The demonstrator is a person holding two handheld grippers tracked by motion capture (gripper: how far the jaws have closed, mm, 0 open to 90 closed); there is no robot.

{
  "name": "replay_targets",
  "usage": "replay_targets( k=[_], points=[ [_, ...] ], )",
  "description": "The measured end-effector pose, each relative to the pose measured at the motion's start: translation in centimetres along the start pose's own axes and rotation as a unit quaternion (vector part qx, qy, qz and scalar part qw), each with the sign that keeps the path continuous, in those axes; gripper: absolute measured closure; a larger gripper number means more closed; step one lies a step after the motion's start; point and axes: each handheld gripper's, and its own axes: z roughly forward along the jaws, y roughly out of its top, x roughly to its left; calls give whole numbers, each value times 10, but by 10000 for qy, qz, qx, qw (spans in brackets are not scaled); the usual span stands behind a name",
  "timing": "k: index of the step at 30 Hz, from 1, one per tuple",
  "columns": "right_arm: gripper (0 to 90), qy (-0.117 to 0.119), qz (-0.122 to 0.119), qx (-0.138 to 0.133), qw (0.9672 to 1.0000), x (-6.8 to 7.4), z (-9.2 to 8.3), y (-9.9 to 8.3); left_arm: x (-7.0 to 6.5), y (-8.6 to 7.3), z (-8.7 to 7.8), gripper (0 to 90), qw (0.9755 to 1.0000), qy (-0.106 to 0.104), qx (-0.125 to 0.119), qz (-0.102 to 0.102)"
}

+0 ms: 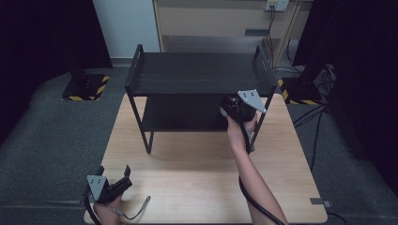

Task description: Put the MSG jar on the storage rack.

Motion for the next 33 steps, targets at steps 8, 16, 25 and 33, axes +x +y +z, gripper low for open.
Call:
replay_targets(
  k=[8, 16, 25, 33],
  points=[
    [260, 75, -91, -45, 9999, -5, -1, -3, -1, 0, 0, 5, 10000, 32, 3, 2],
    [5, 457, -106, -153, 9988, -15, -32, -12, -2, 0, -1, 5, 10000, 27, 17, 31],
    [5, 789, -230, -173, 9965, -47, -97, -46, -4, 0, 0, 5, 9999, 53, 29, 88],
    [5, 419, -900, 43, 9951, -69, -143, -109, -5, 1, 0, 5, 9998, 25, 63, 191]
  ],
)
